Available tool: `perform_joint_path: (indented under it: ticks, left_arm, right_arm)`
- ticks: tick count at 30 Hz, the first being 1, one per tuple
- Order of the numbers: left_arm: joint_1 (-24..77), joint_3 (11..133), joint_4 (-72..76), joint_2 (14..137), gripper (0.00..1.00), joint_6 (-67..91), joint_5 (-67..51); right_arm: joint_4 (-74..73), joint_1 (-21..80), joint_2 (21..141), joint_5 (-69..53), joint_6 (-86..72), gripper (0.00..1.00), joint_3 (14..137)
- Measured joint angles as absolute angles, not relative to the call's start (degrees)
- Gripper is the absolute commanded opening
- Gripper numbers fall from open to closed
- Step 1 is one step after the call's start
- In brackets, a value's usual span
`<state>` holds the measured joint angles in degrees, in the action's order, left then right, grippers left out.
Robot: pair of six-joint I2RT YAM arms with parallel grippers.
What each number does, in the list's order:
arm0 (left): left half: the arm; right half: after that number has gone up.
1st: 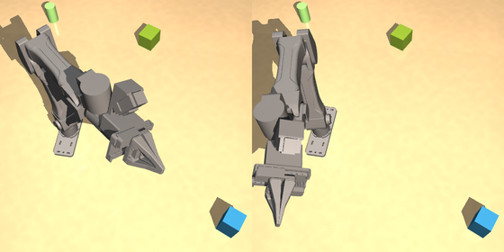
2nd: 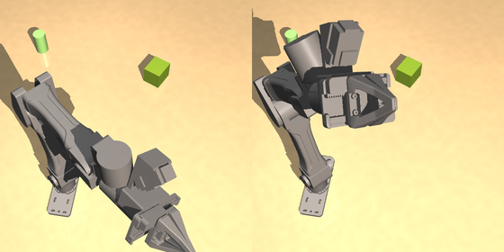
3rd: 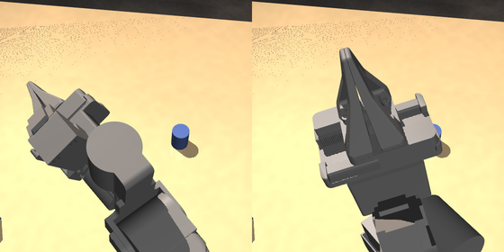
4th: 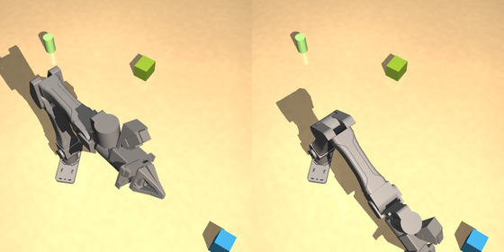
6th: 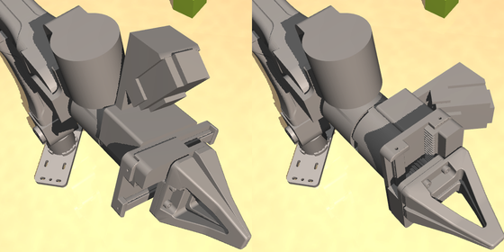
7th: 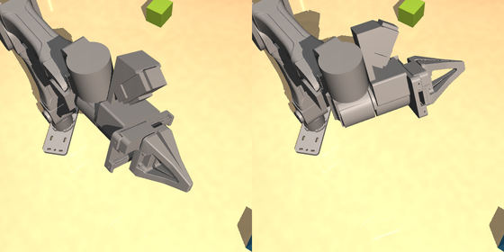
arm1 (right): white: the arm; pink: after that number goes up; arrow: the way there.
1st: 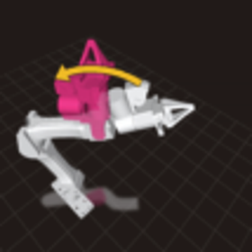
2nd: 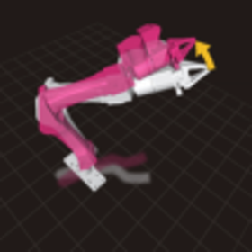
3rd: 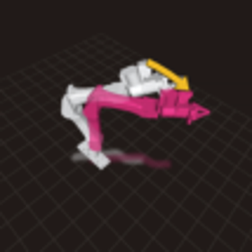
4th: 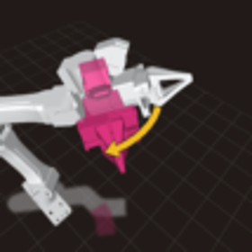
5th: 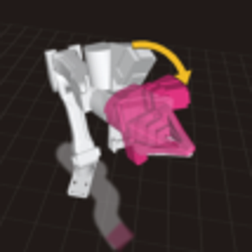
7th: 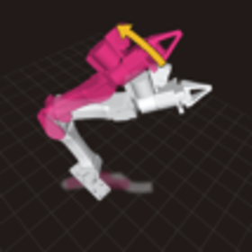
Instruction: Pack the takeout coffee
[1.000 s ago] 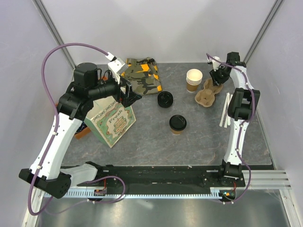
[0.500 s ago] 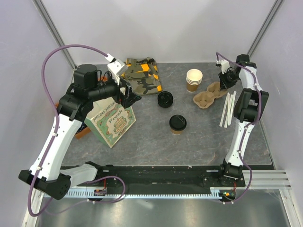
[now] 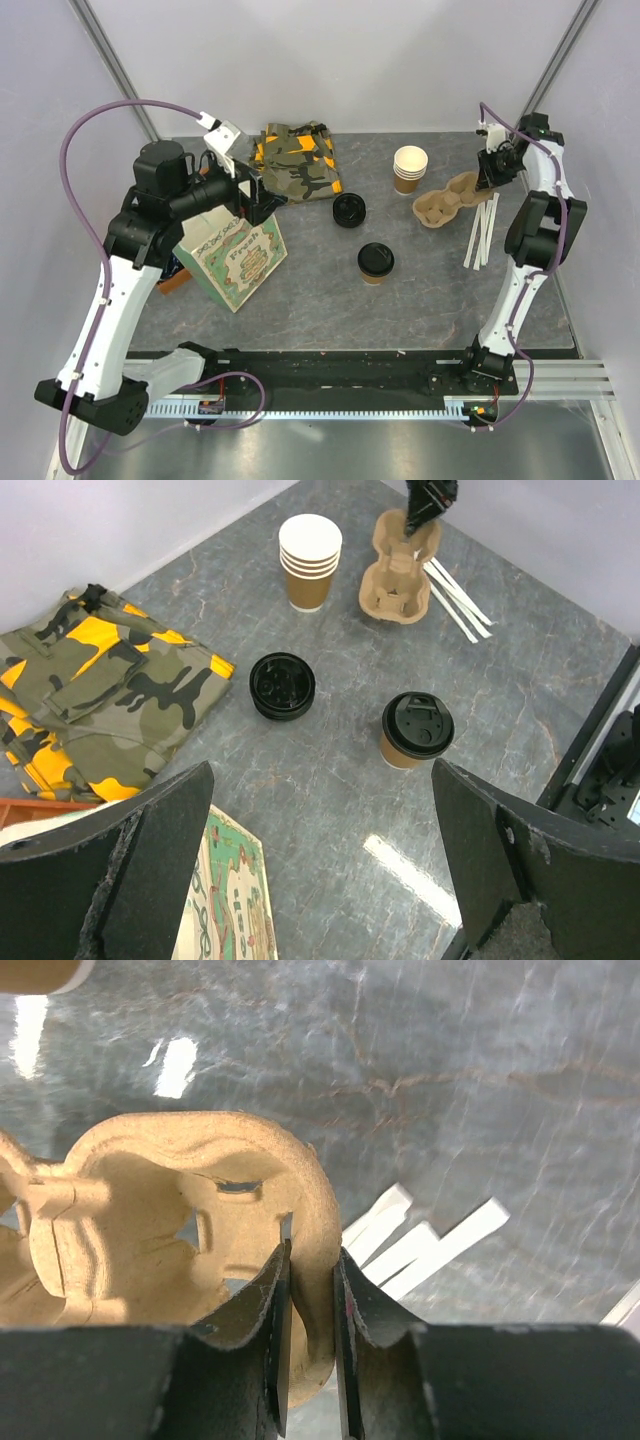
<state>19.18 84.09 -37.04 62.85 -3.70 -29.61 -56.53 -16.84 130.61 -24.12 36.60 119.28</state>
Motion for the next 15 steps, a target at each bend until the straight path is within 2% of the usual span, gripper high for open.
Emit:
perform_joint_path:
  ticks: [4,11,15]
  left_arm:
    - [16.8,83.6,-37.1,61.6,0.98,-1.5,-29.3]
    - [3.5,83.9,-37.2,60.2,0.97,6.6,-30.4]
    - [-2.5,83.9,-38.6,55.6,0.97,8.9,-28.6]
  right_arm:
    - [-56.6,-17.2,127.5,-25.2,34.0,0.00,116.2]
    - [-56.8,-17.1,121.3,-27.3,30.3,0.00,112.0]
    - [-56.4,-17.2,115.9,-28.2,27.6,0.00,111.1]
